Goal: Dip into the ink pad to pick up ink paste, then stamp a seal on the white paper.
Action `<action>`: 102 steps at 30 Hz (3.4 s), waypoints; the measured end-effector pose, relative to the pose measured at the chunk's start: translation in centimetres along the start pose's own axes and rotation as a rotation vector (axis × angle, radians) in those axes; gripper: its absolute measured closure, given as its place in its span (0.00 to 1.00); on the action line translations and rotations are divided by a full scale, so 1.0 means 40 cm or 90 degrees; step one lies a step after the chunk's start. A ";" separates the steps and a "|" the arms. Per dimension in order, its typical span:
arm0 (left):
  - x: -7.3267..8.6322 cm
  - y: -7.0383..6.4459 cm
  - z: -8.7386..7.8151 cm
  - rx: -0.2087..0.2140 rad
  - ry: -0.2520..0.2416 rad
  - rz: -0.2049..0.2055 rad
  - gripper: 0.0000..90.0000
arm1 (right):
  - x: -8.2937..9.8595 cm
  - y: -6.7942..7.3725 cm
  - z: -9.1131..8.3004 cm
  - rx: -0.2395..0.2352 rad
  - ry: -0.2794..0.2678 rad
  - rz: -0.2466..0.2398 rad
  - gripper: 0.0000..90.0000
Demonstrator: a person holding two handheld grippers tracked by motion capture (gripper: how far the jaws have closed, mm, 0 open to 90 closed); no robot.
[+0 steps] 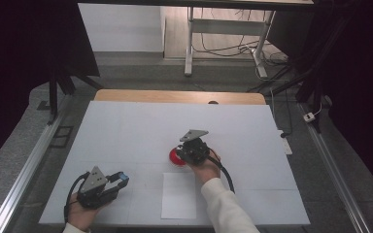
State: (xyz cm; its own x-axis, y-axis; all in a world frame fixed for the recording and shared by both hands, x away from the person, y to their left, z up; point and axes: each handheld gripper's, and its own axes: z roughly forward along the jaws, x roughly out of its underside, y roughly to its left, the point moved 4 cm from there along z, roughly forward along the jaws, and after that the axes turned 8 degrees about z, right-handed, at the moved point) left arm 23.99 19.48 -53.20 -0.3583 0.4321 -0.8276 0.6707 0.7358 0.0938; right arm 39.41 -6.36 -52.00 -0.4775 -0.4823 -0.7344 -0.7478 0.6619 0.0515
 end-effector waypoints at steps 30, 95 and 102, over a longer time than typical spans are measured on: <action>0.001 0.002 0.001 0.000 0.001 0.000 0.72 | -0.003 -0.007 -0.012 -0.011 -0.025 0.008 0.84; -0.001 0.003 0.001 -0.012 -0.002 0.003 0.72 | 0.071 0.038 -0.226 -0.124 -0.166 0.018 0.84; -0.001 0.003 0.000 -0.012 -0.003 0.002 0.72 | 0.078 0.040 -0.235 -0.130 -0.164 0.019 0.84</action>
State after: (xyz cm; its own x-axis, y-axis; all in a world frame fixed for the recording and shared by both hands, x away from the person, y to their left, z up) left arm 24.08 19.56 -53.17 -0.3535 0.4325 -0.8295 0.6593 0.7442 0.1071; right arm 32.40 -12.20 -47.86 -0.3879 -0.2853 -0.8764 -0.8245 0.5325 0.1916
